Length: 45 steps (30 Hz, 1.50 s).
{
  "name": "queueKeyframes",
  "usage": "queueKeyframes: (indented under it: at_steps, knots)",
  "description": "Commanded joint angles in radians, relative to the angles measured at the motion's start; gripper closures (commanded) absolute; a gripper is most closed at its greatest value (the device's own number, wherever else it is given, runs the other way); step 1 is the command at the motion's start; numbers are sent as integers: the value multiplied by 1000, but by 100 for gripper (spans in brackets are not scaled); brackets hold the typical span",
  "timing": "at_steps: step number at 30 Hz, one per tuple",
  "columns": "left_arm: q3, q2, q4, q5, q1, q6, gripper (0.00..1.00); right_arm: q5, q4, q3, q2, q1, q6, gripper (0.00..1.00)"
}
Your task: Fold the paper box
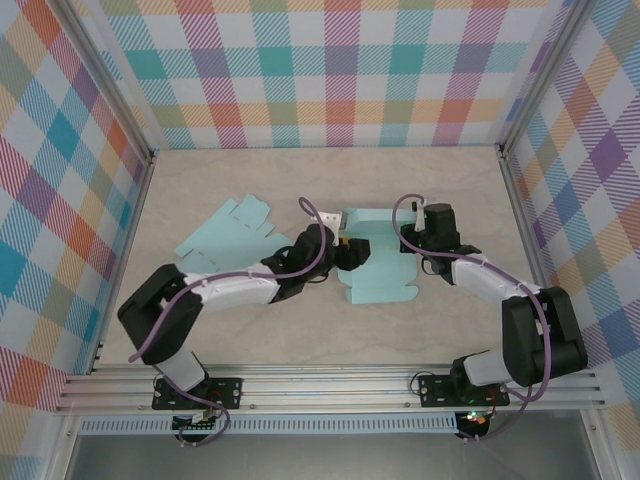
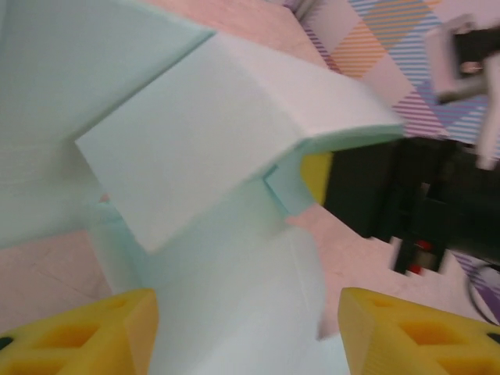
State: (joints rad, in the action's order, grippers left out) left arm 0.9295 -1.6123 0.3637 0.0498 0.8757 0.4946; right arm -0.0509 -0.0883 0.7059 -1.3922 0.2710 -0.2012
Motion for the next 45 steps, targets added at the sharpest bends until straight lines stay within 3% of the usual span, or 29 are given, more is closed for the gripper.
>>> queueKeyframes:
  at_steps: [1, 4, 7, 15, 21, 26, 34, 45]
  knots:
    - [-32, 117, -63, -112, 2, -45, 35, 13, -36, -6, 15, 6, -16, 100]
    - [-43, 199, -120, -143, 5, -69, 34, 17, -36, -4, 12, 6, -14, 100]
    - [-46, 290, -171, -98, 5, -111, 35, 17, -36, -5, 11, 6, -14, 100]
    - [32, 387, -355, 292, -16, -262, 42, 18, -36, -4, 13, 5, -14, 100]
    - [71, 303, -430, 406, -126, -198, 44, 22, -36, -5, 13, 6, -14, 100]
    - [78, 180, -383, 345, -190, -196, 46, 23, -36, -4, 12, 6, -15, 100]
    - [101, 26, -257, 202, -195, -242, 46, 29, -36, -2, 7, 5, -17, 100]
    - [74, -7, -174, 43, -159, -210, 46, 29, -36, -1, 4, 6, -17, 100]
